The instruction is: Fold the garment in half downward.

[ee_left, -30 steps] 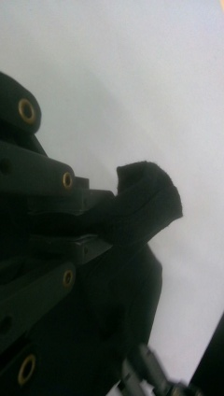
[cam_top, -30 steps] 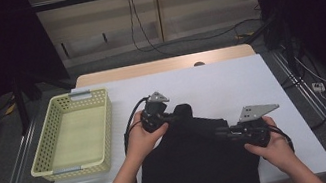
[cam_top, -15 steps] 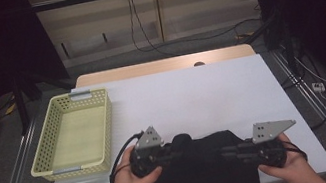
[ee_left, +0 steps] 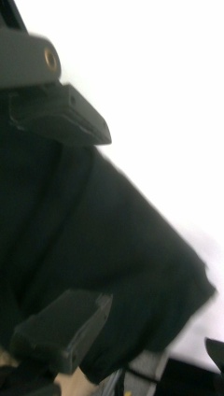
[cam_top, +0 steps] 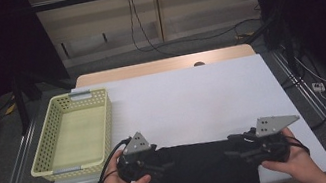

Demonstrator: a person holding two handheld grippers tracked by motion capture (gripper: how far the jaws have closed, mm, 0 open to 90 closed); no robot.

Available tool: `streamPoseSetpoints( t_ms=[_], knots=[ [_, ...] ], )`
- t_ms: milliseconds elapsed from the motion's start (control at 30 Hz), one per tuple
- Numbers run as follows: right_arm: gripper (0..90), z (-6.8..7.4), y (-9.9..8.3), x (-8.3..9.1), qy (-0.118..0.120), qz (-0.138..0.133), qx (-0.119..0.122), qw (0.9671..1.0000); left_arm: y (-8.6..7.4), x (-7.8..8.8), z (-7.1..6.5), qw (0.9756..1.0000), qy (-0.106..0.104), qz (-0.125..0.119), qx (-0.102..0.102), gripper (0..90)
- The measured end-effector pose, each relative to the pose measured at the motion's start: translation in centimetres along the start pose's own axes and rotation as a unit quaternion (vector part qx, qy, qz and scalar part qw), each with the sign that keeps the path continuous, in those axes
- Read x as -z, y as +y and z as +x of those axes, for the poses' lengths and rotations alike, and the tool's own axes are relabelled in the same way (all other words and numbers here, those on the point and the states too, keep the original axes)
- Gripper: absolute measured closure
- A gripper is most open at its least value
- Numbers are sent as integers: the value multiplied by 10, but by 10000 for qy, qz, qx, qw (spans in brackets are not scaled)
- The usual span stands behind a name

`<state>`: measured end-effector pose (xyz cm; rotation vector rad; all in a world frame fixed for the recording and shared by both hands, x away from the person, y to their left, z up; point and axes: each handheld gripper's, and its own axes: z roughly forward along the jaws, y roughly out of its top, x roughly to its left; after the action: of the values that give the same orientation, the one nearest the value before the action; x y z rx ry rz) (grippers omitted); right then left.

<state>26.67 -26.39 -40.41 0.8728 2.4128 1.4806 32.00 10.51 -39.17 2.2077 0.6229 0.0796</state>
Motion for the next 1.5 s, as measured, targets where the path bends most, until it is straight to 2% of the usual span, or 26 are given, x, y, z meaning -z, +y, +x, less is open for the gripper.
streamPoseSetpoints(
  t_ms=[67, 100, 267, 467, 567, 633, 733, 767, 833, 1000, 1167, 1267, 1333, 1433, 1500],
  knots=[
    [426, -11, -3, -6, -200, 206, -46, 9996, -2, -8, 13, 9999, 67, 53, 102, 177],
    [425, -16, -5, -9, -247, 245, -97, 9993, -3, -12, 18, 9998, 109, 154, 105, 177],
    [395, -32, -13, -17, -587, 570, -176, 9965, -9, -20, 36, 9991, 283, 180, 242, 166],
    [388, -38, -19, -16, -826, 560, -230, 9947, -13, -14, 42, 9986, 350, 96, 381, 162],
    [388, -41, -20, -13, -967, 483, -345, 9935, -14, -12, 47, 9976, 496, 90, 484, 159],
    [394, -43, -20, -13, -1024, 401, -394, 9932, -14, -13, 50, 9969, 576, 63, 528, 161],
    [396, -44, -20, -16, -1189, 461, -436, 9909, -14, -20, 51, 9968, 557, 93, 566, 170],
    [396, -44, -20, -18, -1191, 447, -414, 9910, -13, -22, 51, 9968, 538, 82, 588, 170],
    [396, -43, -19, -22, -1169, 458, -375, 9914, -10, -29, 50, 9970, 519, 127, 558, 169],
    [396, -42, -21, -32, -1280, 739, -208, 9888, -3, -51, 44, 9979, 433, 267, 396, 162],
    [399, -41, -28, -31, -1350, 962, -113, 9861, 3, -67, 41, 9981, 403, 354, 302, 157],
    [399, -37, -34, -28, -1384, 1091, 16, 9844, -1, -66, 42, 9973, 489, 526, 171, 160],
    [400, -35, -38, -23, -1318, 1059, -13, 9856, -4, -62, 43, 9967, 579, 529, 185, 169],
    [398, -34, -42, -17, -1344, 1066, -52, 9852, -7, -59, 43, 9965, 609, 565, 106, 187],
    [395, -33, -44, -16, -1437, 1172, 16, 9827, -11, -57, 43, 9951, 718, 674, -25, 224]
  ],
)
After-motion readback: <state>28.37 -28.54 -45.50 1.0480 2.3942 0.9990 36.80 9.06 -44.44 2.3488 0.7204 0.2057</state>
